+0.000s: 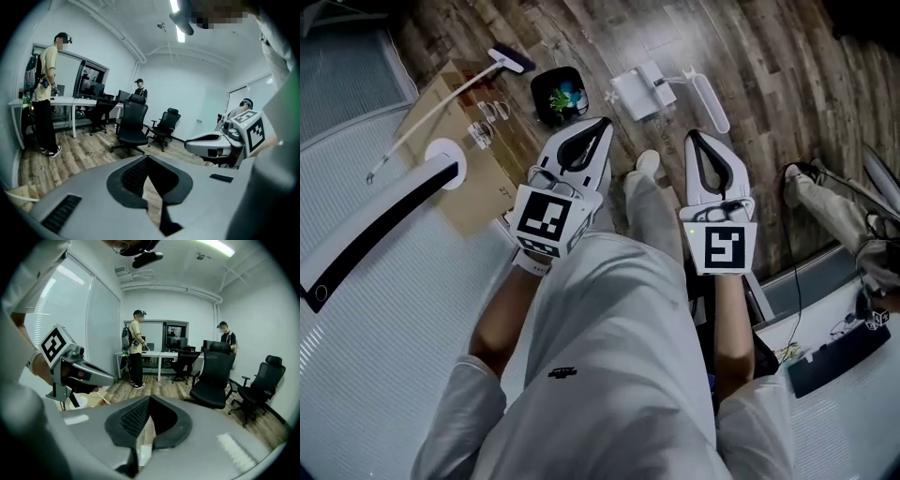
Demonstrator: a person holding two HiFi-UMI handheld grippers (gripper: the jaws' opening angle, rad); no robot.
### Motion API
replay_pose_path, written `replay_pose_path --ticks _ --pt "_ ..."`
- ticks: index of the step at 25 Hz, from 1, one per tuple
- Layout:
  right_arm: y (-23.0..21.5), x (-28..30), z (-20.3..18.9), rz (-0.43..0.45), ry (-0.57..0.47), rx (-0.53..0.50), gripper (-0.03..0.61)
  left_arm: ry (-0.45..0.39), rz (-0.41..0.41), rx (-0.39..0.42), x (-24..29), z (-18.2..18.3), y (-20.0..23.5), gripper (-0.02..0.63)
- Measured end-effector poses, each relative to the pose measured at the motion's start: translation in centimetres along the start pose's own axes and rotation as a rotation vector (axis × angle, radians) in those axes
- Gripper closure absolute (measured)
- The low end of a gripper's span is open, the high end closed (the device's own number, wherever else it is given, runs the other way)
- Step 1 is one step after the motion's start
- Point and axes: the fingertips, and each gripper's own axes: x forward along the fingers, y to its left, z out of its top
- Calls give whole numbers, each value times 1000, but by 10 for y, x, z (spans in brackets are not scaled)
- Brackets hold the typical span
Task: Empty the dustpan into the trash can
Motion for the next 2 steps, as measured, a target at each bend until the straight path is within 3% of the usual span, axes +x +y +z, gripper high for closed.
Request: replay_pose_path --ticks 2 --pt "10 -13 8 10 -5 37 568 5 18 -29 -23 6 -9 606"
